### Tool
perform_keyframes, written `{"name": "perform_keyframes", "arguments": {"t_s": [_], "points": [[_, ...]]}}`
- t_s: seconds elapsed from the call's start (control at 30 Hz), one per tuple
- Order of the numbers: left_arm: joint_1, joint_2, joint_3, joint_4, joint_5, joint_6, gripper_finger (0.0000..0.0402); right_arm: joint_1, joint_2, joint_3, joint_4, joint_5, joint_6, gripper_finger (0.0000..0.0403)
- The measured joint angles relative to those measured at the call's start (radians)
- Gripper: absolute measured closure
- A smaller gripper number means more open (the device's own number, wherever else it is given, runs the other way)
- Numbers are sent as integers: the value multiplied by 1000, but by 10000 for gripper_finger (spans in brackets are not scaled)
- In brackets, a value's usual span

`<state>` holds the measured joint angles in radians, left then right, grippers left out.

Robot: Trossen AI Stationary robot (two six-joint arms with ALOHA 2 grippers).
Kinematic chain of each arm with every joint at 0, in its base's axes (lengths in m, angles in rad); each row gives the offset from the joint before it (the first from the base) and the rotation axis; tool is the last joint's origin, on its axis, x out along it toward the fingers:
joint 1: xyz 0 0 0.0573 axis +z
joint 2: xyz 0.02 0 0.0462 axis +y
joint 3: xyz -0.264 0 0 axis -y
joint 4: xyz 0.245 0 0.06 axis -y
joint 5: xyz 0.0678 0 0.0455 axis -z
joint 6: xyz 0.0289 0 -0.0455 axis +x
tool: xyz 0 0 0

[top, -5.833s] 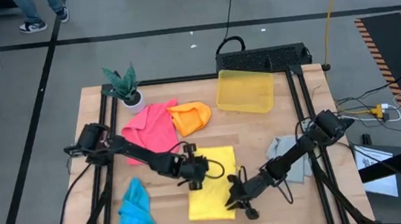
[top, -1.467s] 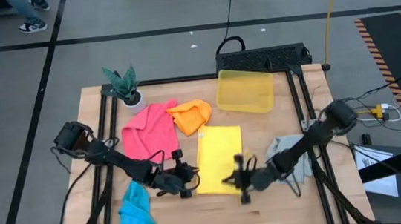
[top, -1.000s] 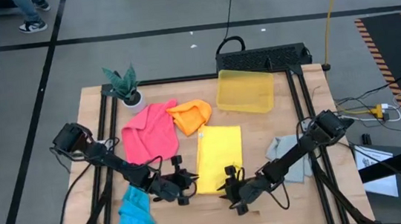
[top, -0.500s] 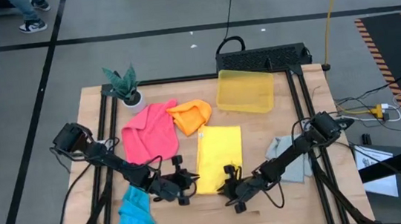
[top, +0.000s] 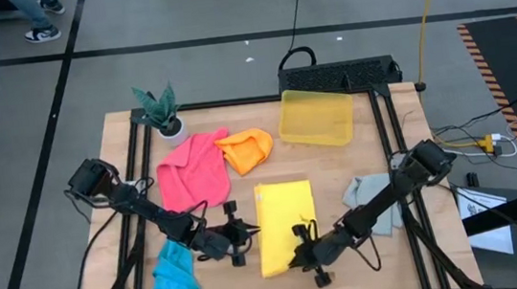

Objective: Fold microfiber towels
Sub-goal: Fold the yellow kitchen towel

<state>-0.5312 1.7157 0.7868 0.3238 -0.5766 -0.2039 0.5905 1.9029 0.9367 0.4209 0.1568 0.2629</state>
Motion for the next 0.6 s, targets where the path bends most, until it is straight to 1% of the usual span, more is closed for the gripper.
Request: {"name": "perform_keyframes", "arguments": {"t_s": [0.13, 0.2, 0.47, 0.6], "points": [[30, 2, 0, -8, 27, -4, 369, 14, 3, -1, 70, -106, 17, 400], [44, 18, 0, -1, 34, -4, 369, 22, 0, 0, 89, -137, 24, 400], [104, 134, 0, -7, 57, -30, 369, 42, -63, 0, 99, -136, 17, 400], [115, 161, -1, -19, 171, -41, 369, 47, -86, 0, 68, -133, 22, 400]]}}
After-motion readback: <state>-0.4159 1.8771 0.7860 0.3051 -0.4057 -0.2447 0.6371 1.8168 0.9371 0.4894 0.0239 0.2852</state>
